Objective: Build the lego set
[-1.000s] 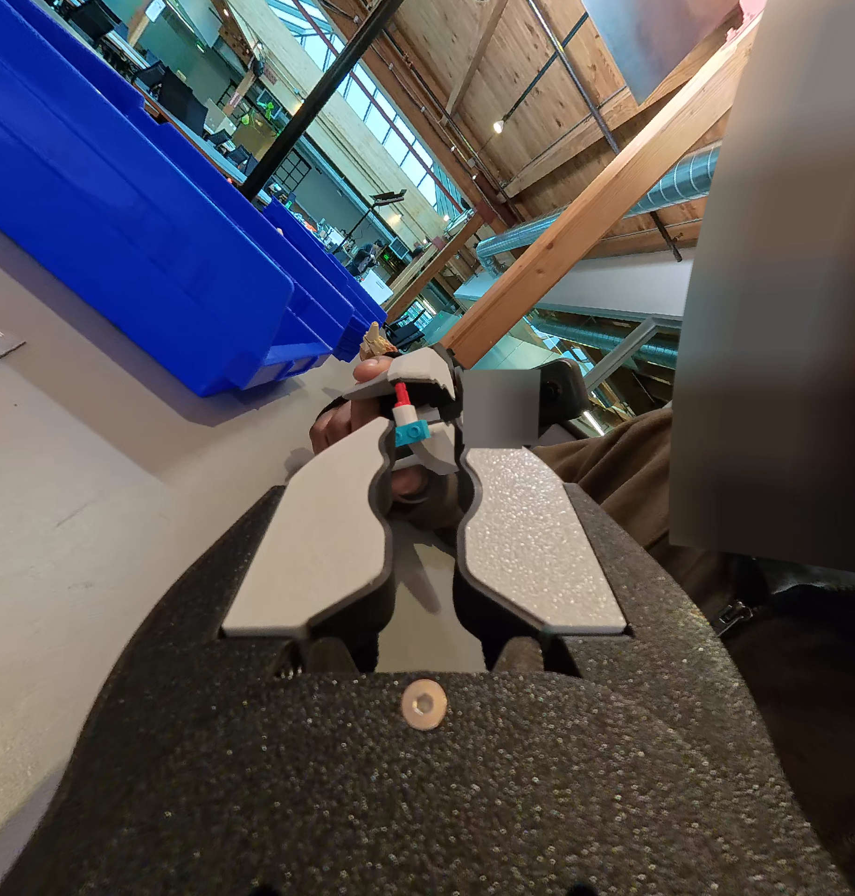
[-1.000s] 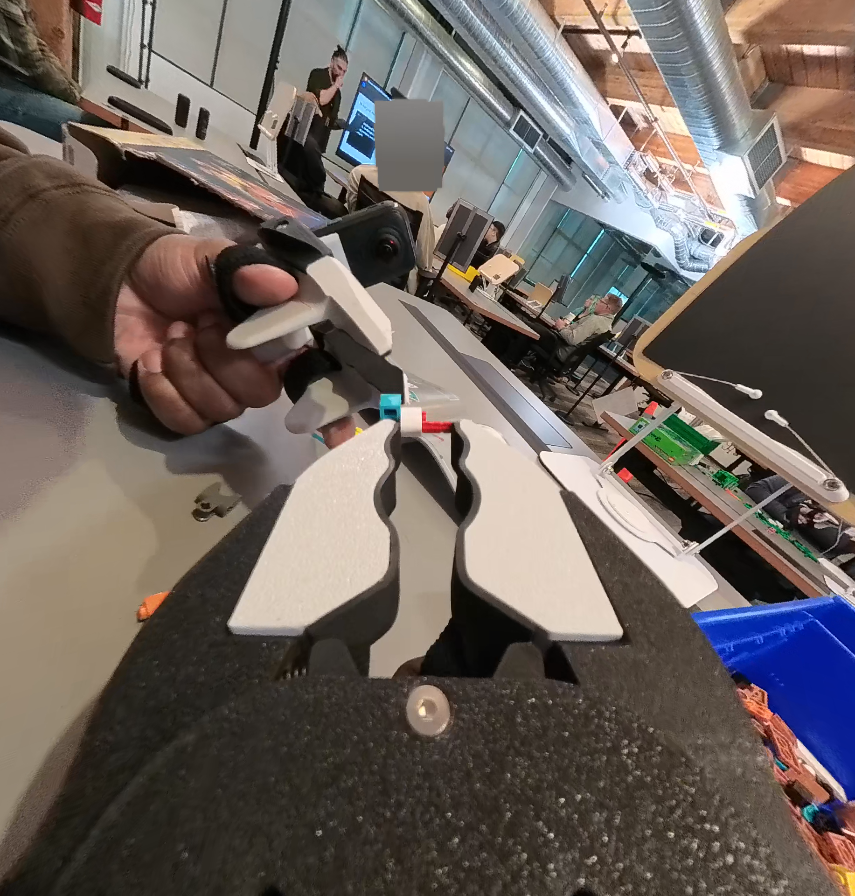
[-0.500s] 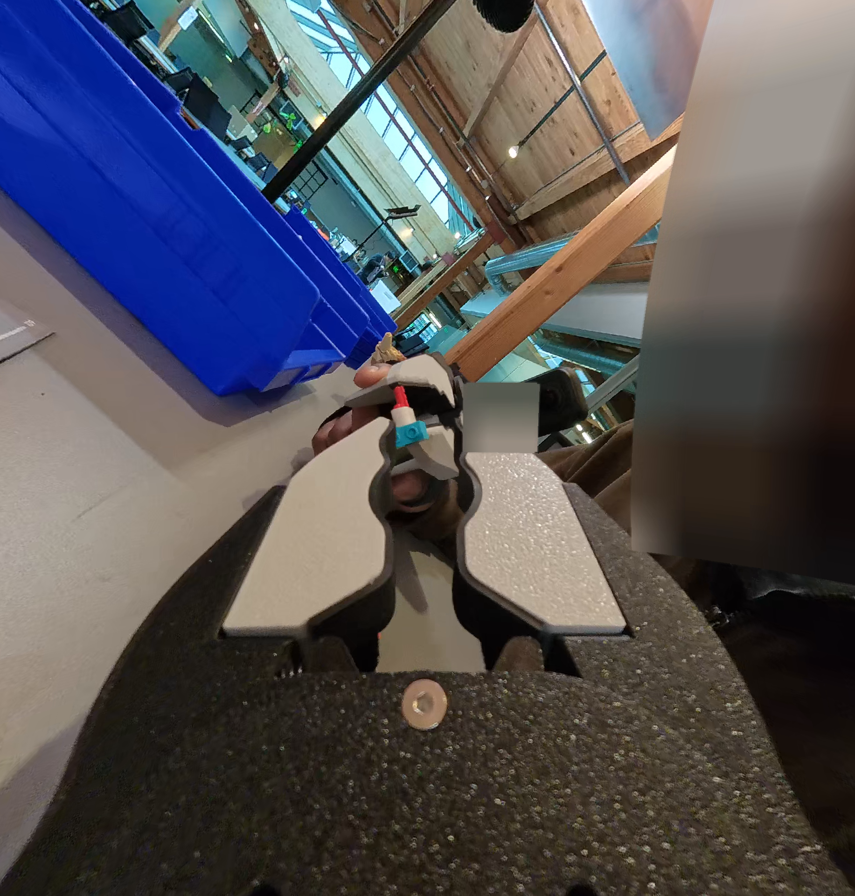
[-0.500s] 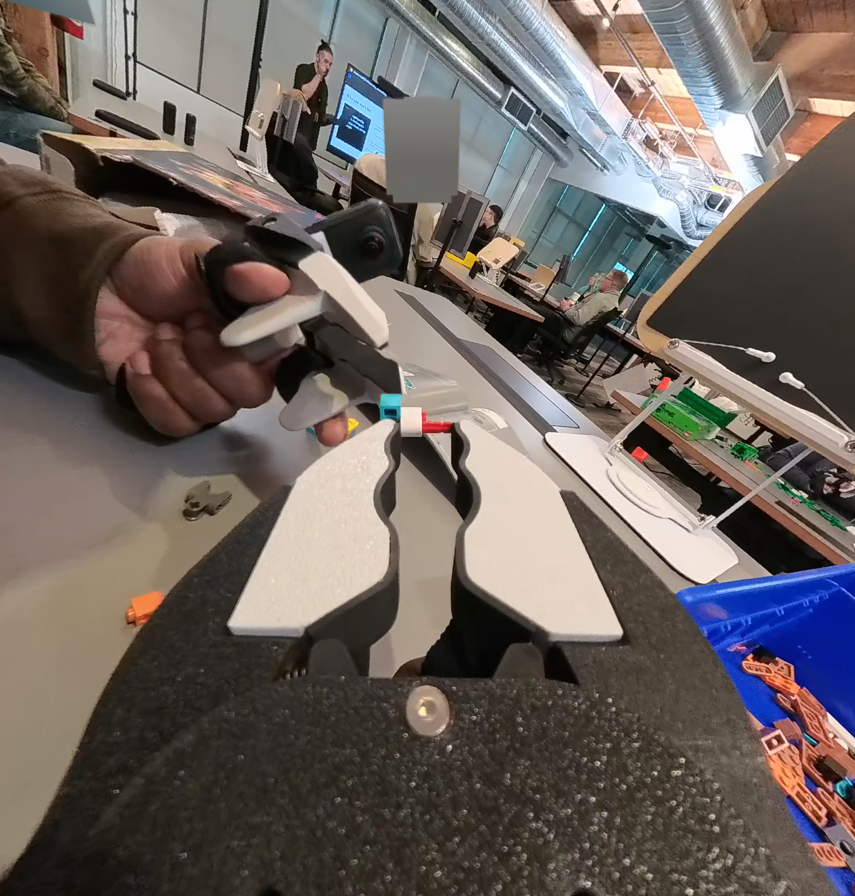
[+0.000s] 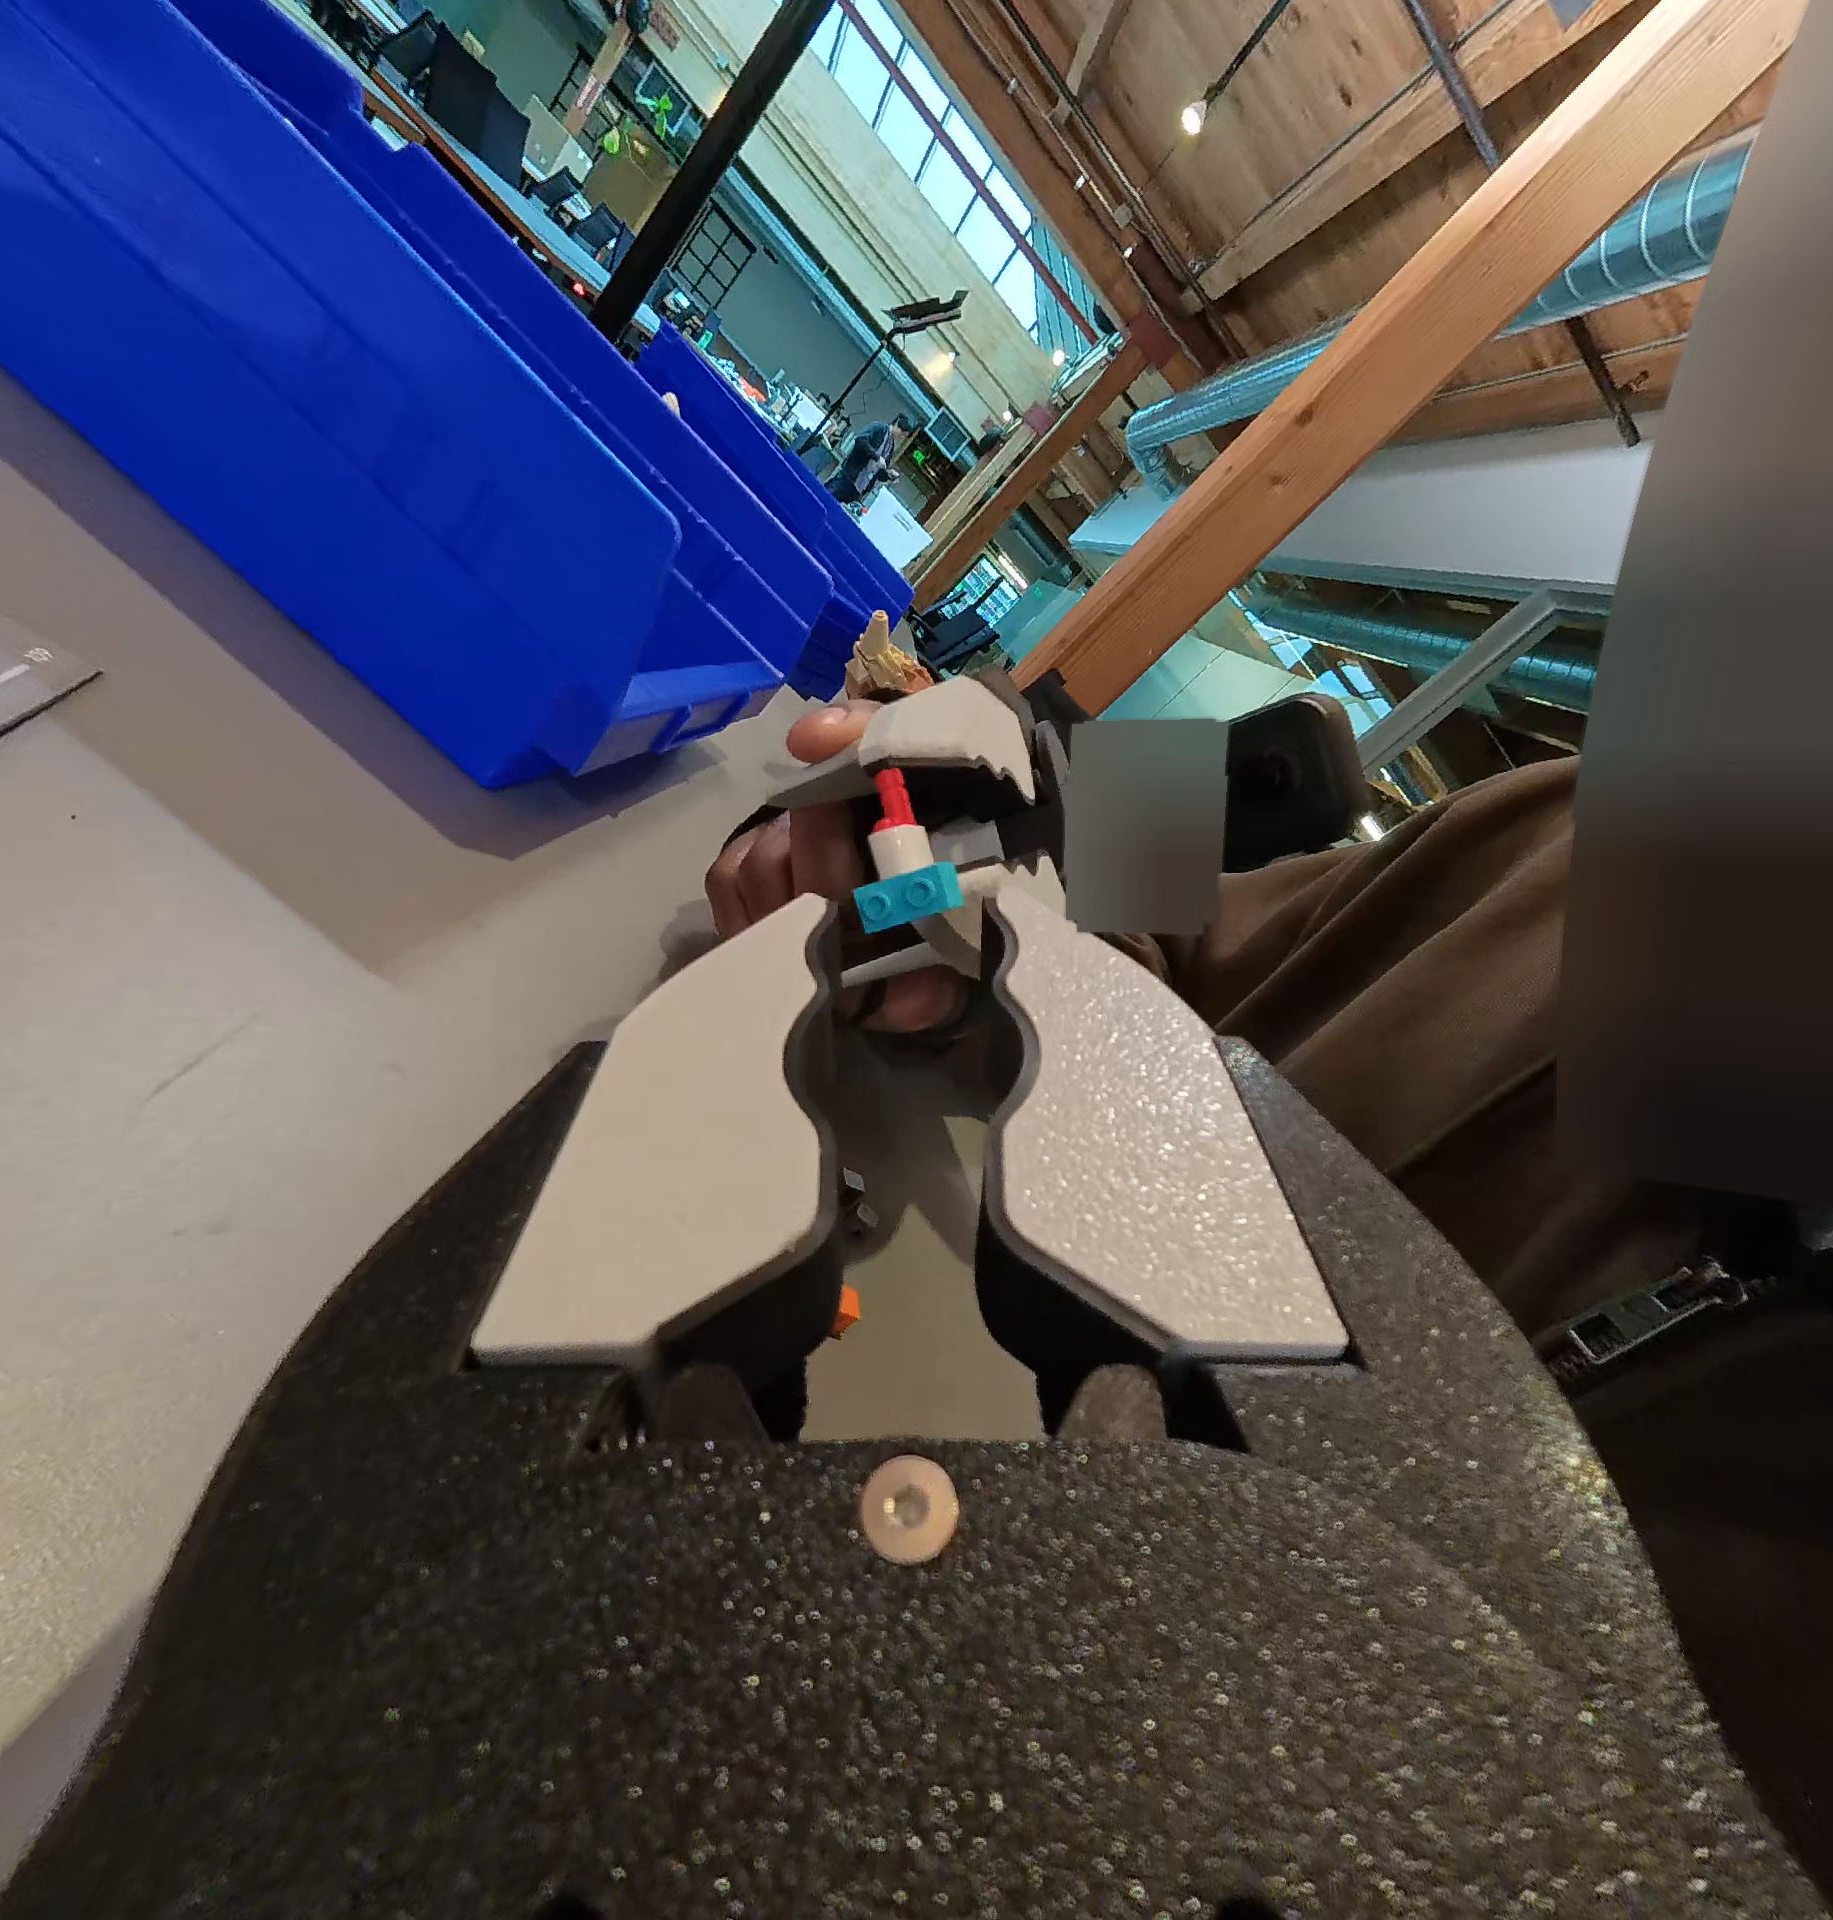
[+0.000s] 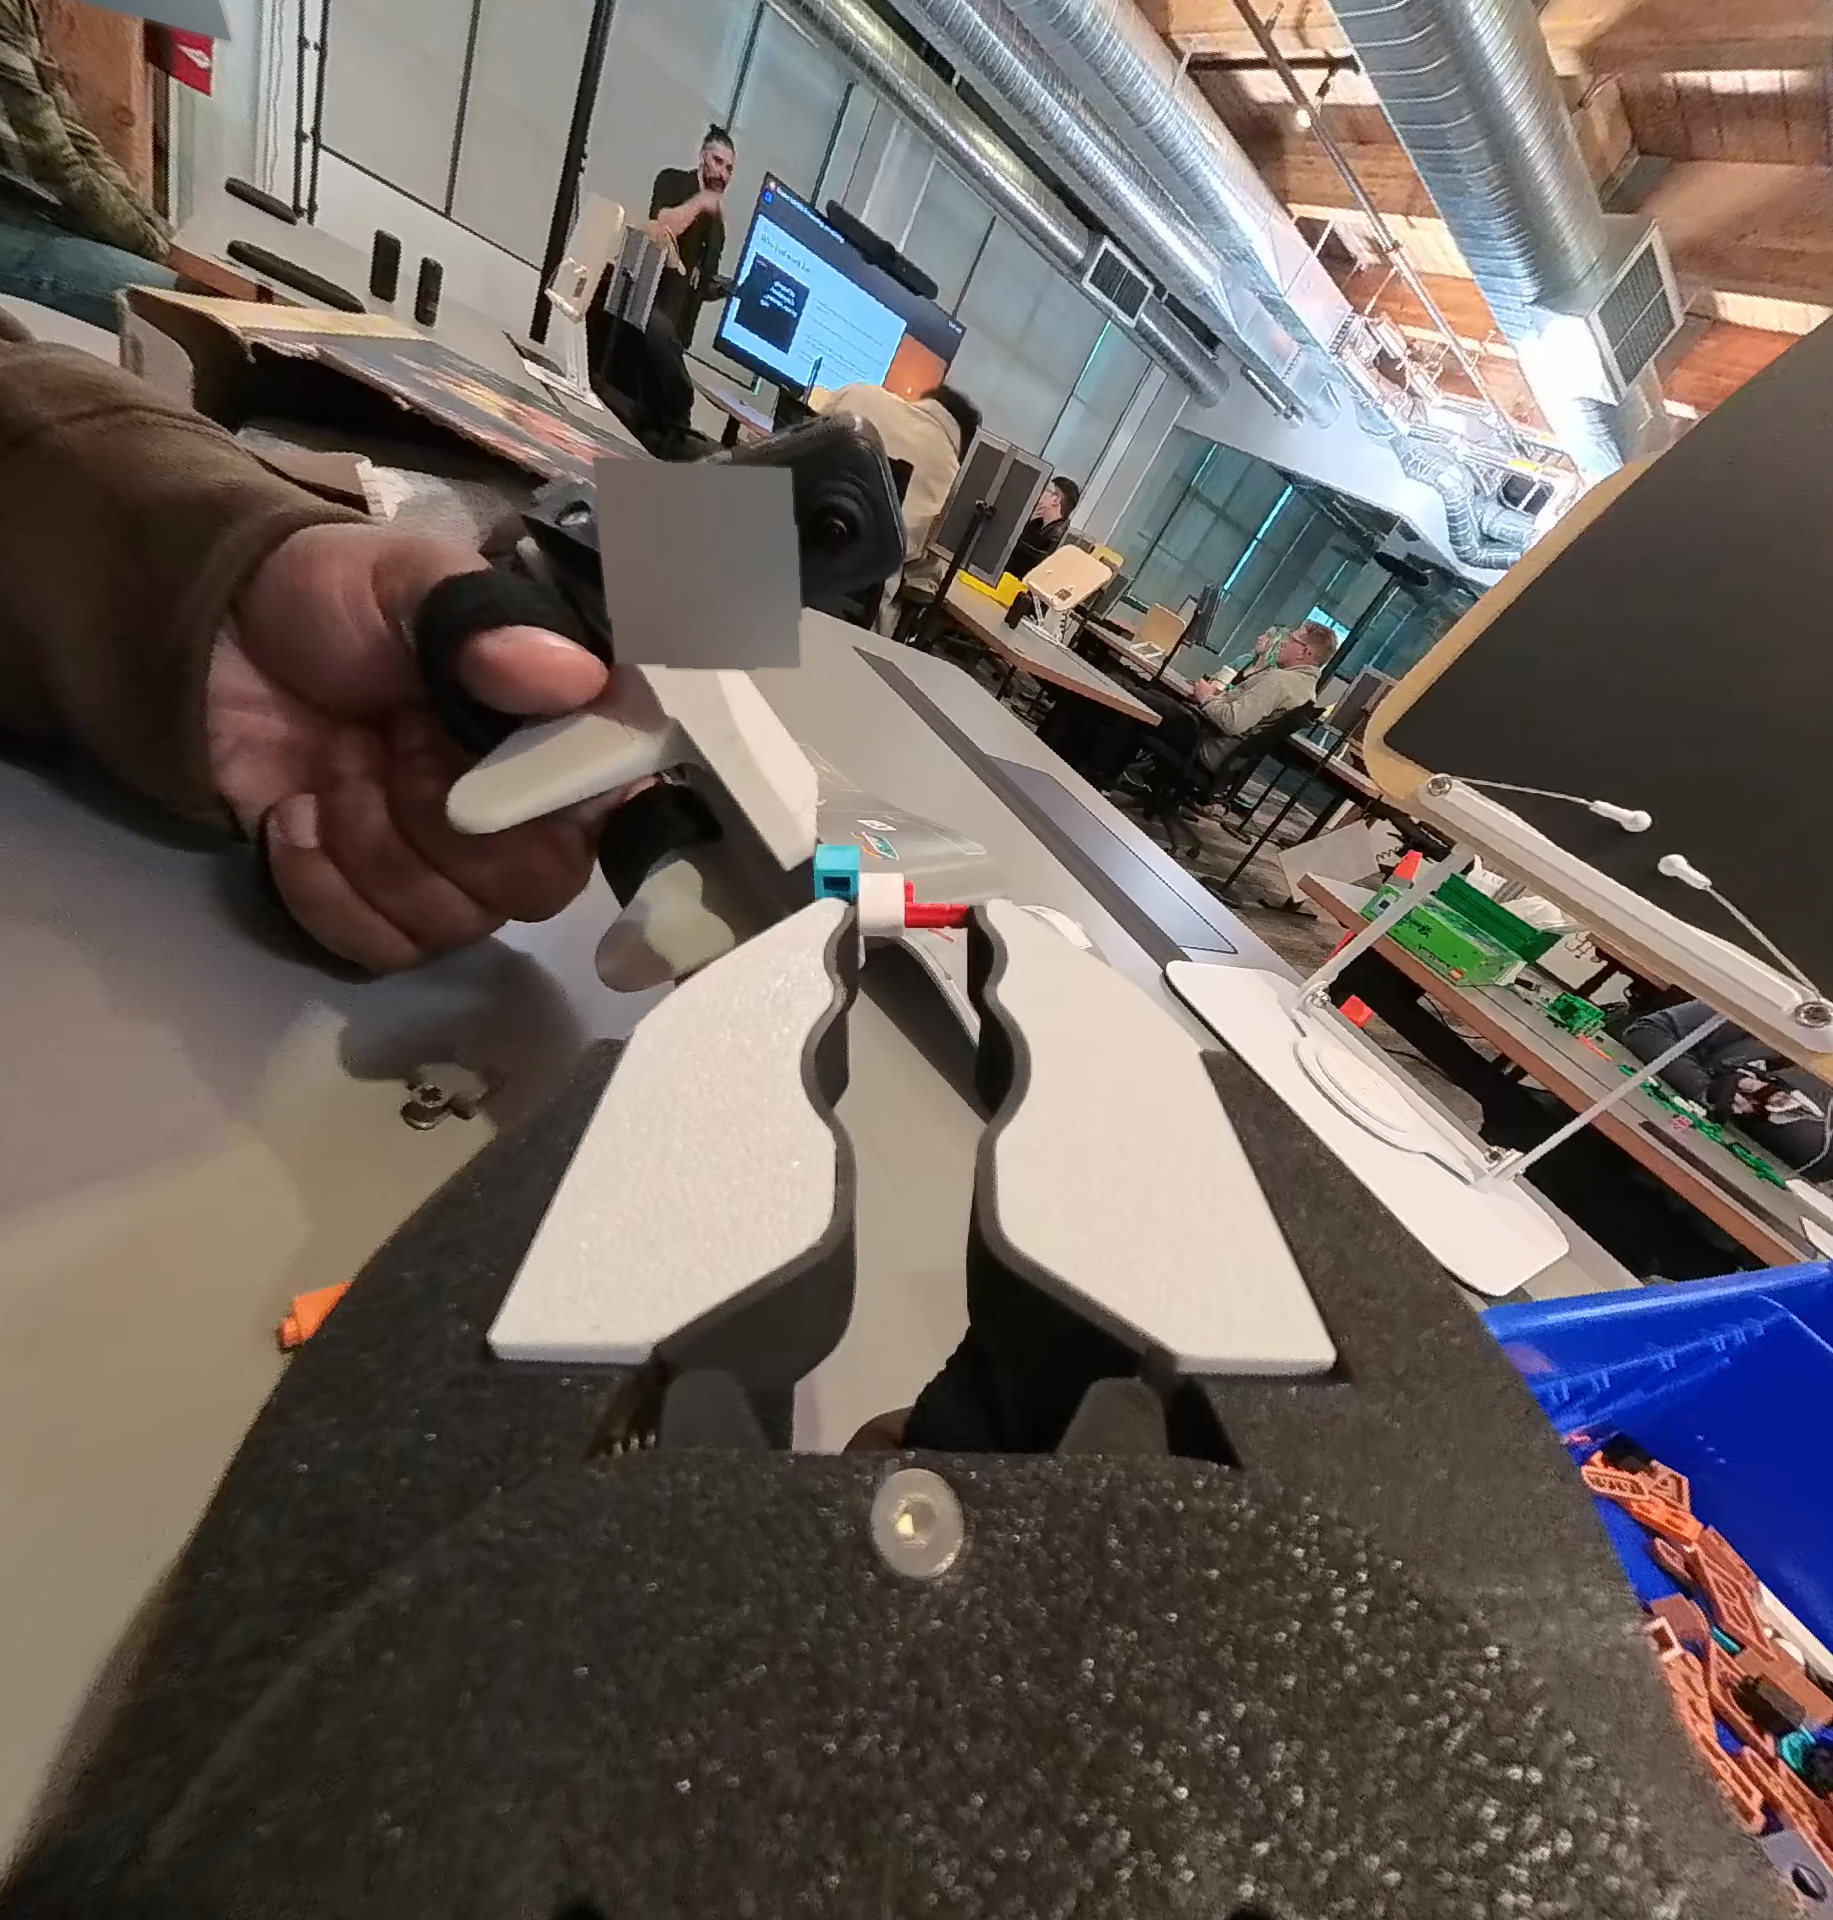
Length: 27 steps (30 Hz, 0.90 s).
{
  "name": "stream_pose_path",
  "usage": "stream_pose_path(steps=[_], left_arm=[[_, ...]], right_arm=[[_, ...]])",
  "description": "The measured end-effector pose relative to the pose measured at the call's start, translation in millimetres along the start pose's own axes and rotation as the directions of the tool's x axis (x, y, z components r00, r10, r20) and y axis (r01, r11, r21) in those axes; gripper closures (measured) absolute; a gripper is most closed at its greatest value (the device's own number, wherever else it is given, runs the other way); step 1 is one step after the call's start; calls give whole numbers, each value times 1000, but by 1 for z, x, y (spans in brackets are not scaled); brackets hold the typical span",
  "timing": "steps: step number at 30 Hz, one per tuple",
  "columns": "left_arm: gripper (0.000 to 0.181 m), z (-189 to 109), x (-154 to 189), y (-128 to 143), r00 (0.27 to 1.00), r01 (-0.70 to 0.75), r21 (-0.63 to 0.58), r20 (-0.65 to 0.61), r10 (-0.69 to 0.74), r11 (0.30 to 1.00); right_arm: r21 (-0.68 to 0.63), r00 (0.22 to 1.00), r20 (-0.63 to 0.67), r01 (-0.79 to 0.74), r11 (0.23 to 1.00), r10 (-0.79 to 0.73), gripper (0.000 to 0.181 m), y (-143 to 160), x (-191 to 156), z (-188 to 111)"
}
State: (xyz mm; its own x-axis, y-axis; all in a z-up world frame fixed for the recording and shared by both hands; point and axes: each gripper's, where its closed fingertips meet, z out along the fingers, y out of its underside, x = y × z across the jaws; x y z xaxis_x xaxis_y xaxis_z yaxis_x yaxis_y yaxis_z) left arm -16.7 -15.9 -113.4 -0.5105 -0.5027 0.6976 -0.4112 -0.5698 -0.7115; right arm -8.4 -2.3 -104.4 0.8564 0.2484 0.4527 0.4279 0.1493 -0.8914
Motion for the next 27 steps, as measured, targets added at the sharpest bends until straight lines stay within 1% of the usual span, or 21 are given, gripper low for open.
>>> stream_pose_path(steps=[9, 27], left_arm=[[156, 2, 1, 3, 1000, 7, -14, -2, -7, 1000], [161, 1, 1, 1, 1000, -7, -3, -2, 7, 1000]], right_arm=[[-1, 1000, 11, 13, 1000, -13, 162, 0, -4, 1], [1, 1000, 15, 22, 1000, -22, 162, -1, -5, 1]])
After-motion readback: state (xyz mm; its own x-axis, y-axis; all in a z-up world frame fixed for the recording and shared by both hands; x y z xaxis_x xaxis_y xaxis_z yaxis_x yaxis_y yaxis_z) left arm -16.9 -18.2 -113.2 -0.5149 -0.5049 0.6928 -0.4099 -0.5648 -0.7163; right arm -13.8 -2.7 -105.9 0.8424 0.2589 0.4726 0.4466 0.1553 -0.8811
